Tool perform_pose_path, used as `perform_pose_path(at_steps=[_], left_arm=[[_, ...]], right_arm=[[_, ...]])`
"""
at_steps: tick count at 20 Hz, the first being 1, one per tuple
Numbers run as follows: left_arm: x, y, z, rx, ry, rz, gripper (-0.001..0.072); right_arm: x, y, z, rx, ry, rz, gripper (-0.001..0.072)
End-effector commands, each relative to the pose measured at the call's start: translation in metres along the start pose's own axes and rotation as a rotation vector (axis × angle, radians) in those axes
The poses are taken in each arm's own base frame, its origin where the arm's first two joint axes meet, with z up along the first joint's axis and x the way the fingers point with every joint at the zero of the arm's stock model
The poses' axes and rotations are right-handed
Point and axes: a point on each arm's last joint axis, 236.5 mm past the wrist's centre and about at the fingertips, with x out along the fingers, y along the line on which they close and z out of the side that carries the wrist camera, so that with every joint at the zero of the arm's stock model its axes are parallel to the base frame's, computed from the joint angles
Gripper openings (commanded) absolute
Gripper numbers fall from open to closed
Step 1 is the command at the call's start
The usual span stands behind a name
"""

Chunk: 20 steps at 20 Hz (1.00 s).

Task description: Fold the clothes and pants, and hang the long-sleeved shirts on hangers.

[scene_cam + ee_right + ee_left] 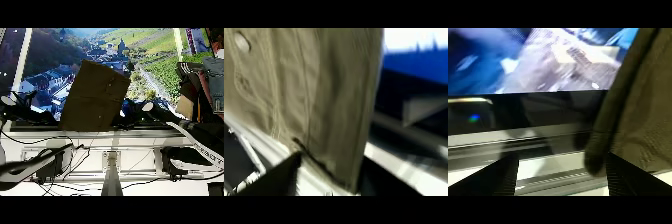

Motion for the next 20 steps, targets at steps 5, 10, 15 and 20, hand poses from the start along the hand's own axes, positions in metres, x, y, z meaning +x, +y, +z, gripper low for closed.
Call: perform_pose_path(at_steps=[5, 10, 15, 20], left_arm=[[0.016, -0.034, 0.013, -0.068, -0.049, -0.179, 0.0601], [0.035, -0.043, 0.000, -0.052, -0.013, -0.183, 0.0586], [0.051, -0.077, 0.005, 0.063, -0.014, -0.184, 0.0362], [0.041, -0.092, 0.012, 0.203, -0.011, -0.191, 0.0056]], right_arm=[[-0.017, 0.008, 0.053, -0.194, -0.086, -0.095, 0.0049], [-0.033, 0.002, 0.064, -0.265, -0.076, -0.153, 0.0036], [-0.034, -0.001, 0.063, -0.279, -0.068, -0.165, 0.0035], [-0.066, 0.022, 0.082, -0.537, -0.099, -0.261, 0.0035]])
